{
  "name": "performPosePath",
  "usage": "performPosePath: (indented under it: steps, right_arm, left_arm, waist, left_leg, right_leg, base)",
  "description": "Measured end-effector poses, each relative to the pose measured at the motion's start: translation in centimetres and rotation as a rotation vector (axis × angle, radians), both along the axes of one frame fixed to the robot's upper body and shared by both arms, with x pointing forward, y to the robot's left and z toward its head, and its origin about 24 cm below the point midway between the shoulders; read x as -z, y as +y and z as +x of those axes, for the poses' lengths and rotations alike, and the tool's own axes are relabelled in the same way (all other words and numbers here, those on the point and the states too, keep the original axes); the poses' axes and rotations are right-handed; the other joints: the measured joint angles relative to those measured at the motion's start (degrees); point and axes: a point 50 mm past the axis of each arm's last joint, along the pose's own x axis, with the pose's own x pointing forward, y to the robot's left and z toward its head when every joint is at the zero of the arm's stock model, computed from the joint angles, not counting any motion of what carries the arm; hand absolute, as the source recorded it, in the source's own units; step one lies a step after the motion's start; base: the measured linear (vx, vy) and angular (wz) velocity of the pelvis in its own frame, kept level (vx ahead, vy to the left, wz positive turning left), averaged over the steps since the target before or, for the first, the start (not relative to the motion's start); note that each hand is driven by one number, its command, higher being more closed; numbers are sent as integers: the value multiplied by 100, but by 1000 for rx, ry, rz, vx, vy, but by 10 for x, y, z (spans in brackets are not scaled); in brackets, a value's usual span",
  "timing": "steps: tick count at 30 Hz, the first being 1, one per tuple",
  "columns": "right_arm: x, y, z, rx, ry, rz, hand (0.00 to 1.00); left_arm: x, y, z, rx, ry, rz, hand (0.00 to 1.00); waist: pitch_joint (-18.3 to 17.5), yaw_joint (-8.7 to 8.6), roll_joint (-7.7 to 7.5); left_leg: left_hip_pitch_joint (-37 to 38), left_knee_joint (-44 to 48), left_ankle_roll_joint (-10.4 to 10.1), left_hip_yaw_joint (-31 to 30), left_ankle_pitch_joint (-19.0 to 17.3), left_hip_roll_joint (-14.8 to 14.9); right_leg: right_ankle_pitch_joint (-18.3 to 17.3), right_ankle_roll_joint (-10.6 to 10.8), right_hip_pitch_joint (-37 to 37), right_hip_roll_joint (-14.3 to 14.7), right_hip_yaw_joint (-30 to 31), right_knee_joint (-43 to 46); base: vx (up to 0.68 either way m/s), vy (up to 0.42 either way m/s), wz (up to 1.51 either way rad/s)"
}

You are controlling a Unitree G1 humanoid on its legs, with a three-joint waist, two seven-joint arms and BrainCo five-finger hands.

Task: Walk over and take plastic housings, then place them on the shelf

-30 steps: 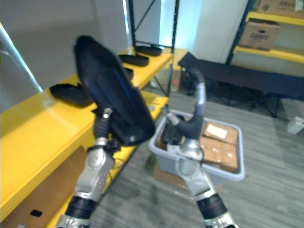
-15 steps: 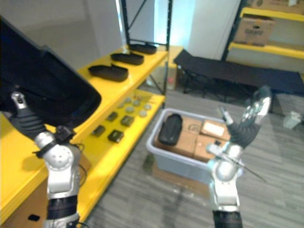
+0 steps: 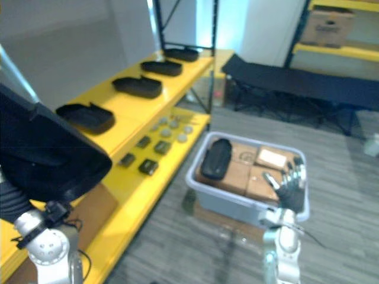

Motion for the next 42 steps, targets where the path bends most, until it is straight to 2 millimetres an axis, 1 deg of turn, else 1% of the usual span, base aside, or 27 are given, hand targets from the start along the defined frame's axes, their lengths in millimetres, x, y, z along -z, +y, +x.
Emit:
performPosePath:
  steps: [1,3,4,6,10,13,16,17,19,20,22,24,25,26,27,28,30,31,33,34,35,36,37,39,40,41,42]
  right_arm:
    - [0,4,3,-18,-1,1,0]
    - [0,22,16,-96,1,4,0]
    - [1,26,18,-114,4,3,0]
    - [-1,39,27,-176,-2,-13,0]
    - [-13,49,38,-220,-47,-67,0]
    - [-18,50,41,-235,-63,-79,0]
    - [-17,51,41,-253,-43,-101,0]
    - [-17,51,40,-256,-36,-106,0]
    - [-14,48,36,-252,-20,-144,0]
    - [-14,48,35,-253,-12,-166,0]
    - [-15,48,35,-256,-10,-190,0]
    - [-15,48,35,-259,-10,-215,0]
    - [-15,48,35,-260,-11,-219,0]
    - [-14,48,34,-266,-11,-232,0]
    - [-13,45,33,-269,-7,-252,0]
    - [-12,43,33,-270,-2,-264,0]
    - [-9,34,27,-249,15,-274,0]
    - [-8,32,25,-238,16,-270,0]
    - [-12,18,14,-182,-15,-262,0]
    - [-13,16,12,-175,-28,-262,0]
    - [-16,14,10,-176,-55,-267,0]
    - [-18,14,10,-186,-69,-275,0]
    - [-21,13,10,-200,-94,-287,0]
    - [-29,10,11,-208,-145,-303,0]
    - [-33,10,12,-222,-164,-313,0]
    - [-34,11,12,-234,-168,-321,0]
    - [-34,11,12,-236,-167,-323,0]
  left_arm:
    - [0,3,-4,-21,4,1,100]
    - [1,11,-19,-101,20,6,100]
    - [2,14,-23,-117,29,11,100]
    - [3,22,-36,-176,64,30,100]
    - [8,28,-52,-243,105,25,100]
    - [12,28,-57,-258,126,13,100]
    - [14,28,-59,-247,146,10,100]
    - [14,27,-57,-232,147,9,100]
    - [13,23,-50,-172,146,16,100]
    - [13,20,-46,-143,143,18,100]
    - [12,15,-42,-97,145,24,100]
    - [8,9,-38,-47,130,43,100]
    - [5,8,-37,-37,115,57,100]
    - [-3,6,-37,-14,86,102,100]
    - [-11,5,-34,17,56,149,100]
    - [-15,4,-31,36,41,174,100]
    - [-29,-2,-17,137,-7,261,100]
    - [-31,-4,-12,168,-15,278,100]
    - [-32,-12,5,264,-18,302,100]
    - [-30,-12,8,273,-15,294,100]
    - [-27,-12,12,282,-13,267,100]
    - [-25,-12,13,286,-12,248,100]
    - [-19,-12,14,289,0,213,100]
    - [-19,-13,15,291,-5,206,100]
    - [-18,-14,15,288,-5,197,100]
    - [-16,-17,16,292,-3,175,100]
    - [-14,-18,16,294,-3,160,100]
  waist:
    - [1,69,-17]
    - [56,348,-89]
    - [54,414,-103]
    - [93,644,-154]
    - [116,885,-189]
    - [166,969,-201]
    - [269,965,-214]
    - [346,935,-184]
    - [416,900,-211]
    - [455,896,-198]
    - [502,907,-155]
    - [576,896,-47]
    - [587,879,-30]
    - [592,777,-25]
    - [609,695,-24]
    - [630,661,-31]
    - [681,594,-88]
    - [689,548,-104]
    - [714,378,-117]
    - [743,327,-68]
    - [762,278,-100]
    - [766,267,-137]
    - [773,286,-160]
    - [975,292,8]
    - [1084,289,78]
    - [1155,287,127]
    - [1185,275,151]
  left_leg:
    - [-26,1,-2,-85,7,-11]
    - [-71,24,-9,-357,14,-49]
    - [-96,25,-8,-441,15,-65]
    - [-181,26,-12,-742,33,-126]
    - [-235,28,-9,-1014,44,-188]
    - [-235,29,-17,-1166,50,-188]
    - [-232,30,4,-1222,69,-192]
    - [-285,29,65,-1206,97,-218]
    - [-358,29,165,-1074,200,-234]
    - [-378,29,108,-1080,258,-259]
    - [-455,29,146,-1098,314,-334]
    - [-453,27,223,-1016,313,-430]
    - [-465,27,258,-903,311,-432]
    - [-548,27,291,-662,333,-428]
    - [-551,28,323,-509,362,-429]
    - [-552,28,331,-511,372,-440]
    - [-581,29,356,-766,390,-493]
    - [-598,29,362,-859,396,-503]
    - [-631,30,398,-1212,462,-576]
    - [-638,31,404,-1263,482,-580]
    - [-645,35,361,-1340,567,-574]
    - [-645,36,352,-1328,574,-620]
    - [-691,134,339,-1201,582,-688]
    - [-957,543,387,-967,536,-674]
    - [-1065,699,449,-846,487,-674]
    - [-1108,795,401,-796,450,-676]
    - [-1128,846,380,-787,434,-672]
  right_leg:
    - [-15,8,20,5,-55,2]
    - [-49,55,198,10,-351,11]
    - [-62,66,226,10,-424,19]
    - [-155,63,341,2,-692,92]
    - [-369,81,417,-58,-940,333]
    - [-573,89,454,-72,-984,537]
    - [-695,66,588,-69,-1183,613]
    - [-723,82,655,-72,-1307,614]
    - [-734,101,786,-76,-1599,616]
    - [-726,116,810,-93,-1673,643]
    - [-750,122,792,-164,-1741,732]
    - [-803,36,794,-298,-1737,851]
    - [-821,8,790,-324,-1735,887]
    - [-906,-62,784,-378,-1692,983]
    - [-975,-178,711,-446,-1412,1185]
    - [-980,-192,663,-483,-1197,1314]
    - [-968,-202,433,-533,-216,1942]
    - [-958,-217,362,-531,18,2137]
    - [-869,-352,133,-526,592,2862]
    - [-1083,-377,99,-486,680,2913]
    - [-1528,-381,73,-244,729,2689]
    - [-1655,-533,68,-179,650,2554]
    - [-1694,-478,145,-192,695,2375]
    - [-1748,-369,146,-123,714,2168]
    - [-1874,-167,153,-127,715,2087]
    - [-2051,39,173,-146,714,2045]
    - [-2145,121,193,-144,707,2035]
  base:
    - [24,-37,61]
    - [36,-37,63]
    - [41,-40,65]
    - [43,-41,65]
    - [36,-34,44]
    - [15,-51,27]
    - [-9,-46,27]
    - [-48,-46,48]
    - [-40,-16,68]
    - [-21,16,57]
    - [-26,34,32]
    - [-29,51,15]
    - [-36,58,29]
    - [-21,56,48]
    - [-11,59,52]
    - [16,55,49]
    - [21,28,57]
    - [22,-11,81]
    - [50,-37,82]
    - [49,-58,57]
    - [13,-99,29]
    - [27,-107,8]
    - [11,-83,-11]
    - [-37,-26,-17]
    - [-113,-56,-19]
    - [-126,-71,-15]
    - [-146,-78,-2]
